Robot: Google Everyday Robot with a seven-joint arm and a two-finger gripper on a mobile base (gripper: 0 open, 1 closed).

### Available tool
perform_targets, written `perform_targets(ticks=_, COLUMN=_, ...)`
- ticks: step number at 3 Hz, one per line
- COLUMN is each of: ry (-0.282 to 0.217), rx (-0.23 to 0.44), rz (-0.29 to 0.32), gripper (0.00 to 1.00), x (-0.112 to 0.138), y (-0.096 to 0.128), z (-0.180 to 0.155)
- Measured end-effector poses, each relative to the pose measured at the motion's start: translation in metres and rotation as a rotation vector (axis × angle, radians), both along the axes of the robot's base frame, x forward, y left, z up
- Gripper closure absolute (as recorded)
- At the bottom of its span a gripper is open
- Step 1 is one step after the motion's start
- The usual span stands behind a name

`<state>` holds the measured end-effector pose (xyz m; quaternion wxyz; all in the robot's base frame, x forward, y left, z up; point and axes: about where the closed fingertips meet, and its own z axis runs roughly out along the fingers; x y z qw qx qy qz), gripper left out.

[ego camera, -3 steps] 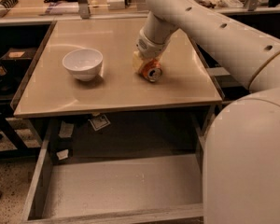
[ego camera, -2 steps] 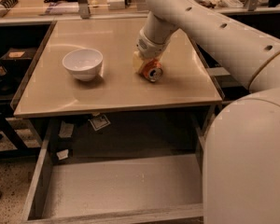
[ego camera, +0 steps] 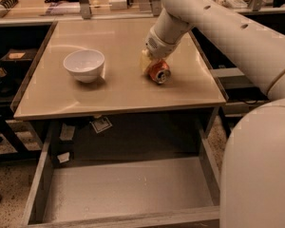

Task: Place coke can into top drawer

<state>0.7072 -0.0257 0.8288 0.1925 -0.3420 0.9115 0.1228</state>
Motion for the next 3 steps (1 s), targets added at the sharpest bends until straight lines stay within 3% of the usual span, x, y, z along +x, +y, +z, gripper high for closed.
perform_targets(ticks=1, ry=-0.003, rx=0.024, rz=-0.03, gripper=1.0, x=-0.049, y=-0.02, z=0.018)
perform_targets(ticks=3, ry=0.017, rx=0.011, rz=-0.015, gripper=1.0, x=-0.061, y=-0.02, z=0.02)
